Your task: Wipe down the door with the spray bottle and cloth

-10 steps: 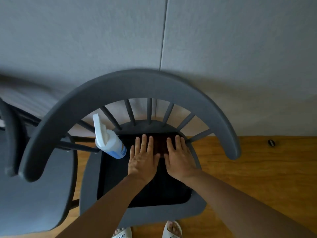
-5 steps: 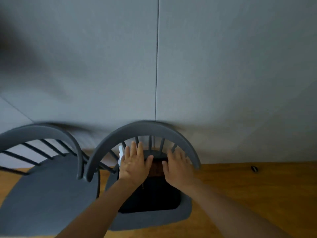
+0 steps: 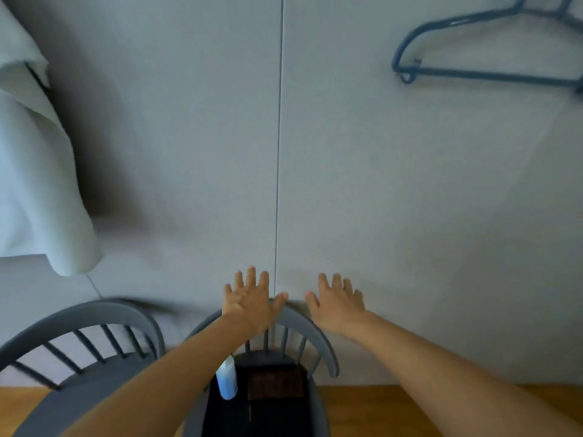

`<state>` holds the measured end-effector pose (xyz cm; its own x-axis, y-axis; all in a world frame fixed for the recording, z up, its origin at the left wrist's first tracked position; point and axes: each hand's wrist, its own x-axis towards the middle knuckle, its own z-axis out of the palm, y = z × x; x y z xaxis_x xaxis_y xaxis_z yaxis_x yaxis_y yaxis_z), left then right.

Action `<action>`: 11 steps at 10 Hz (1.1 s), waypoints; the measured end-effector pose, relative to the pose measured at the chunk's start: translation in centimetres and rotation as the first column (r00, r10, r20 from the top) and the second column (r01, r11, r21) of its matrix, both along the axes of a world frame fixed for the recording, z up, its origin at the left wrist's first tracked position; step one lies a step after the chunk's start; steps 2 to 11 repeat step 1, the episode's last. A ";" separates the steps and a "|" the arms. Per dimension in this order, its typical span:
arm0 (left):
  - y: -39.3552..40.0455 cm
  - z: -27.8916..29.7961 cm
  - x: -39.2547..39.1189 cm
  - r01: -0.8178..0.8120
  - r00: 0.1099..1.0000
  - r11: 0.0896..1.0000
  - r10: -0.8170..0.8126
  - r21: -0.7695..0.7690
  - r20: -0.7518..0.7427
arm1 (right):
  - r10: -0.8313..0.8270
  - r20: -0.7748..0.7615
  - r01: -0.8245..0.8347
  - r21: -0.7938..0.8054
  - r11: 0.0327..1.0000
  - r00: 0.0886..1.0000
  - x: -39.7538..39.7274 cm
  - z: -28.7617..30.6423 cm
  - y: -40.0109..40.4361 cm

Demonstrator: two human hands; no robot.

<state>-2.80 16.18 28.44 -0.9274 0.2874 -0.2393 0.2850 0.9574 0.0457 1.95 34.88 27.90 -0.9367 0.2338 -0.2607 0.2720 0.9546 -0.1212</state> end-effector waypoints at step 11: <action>-0.5 4.0 0.1 0.022 0.999 1.000 -0.021 0.020 -0.029 | -0.020 -0.019 0.021 0.010 1.000 1.000 0.5 4.3 -0.4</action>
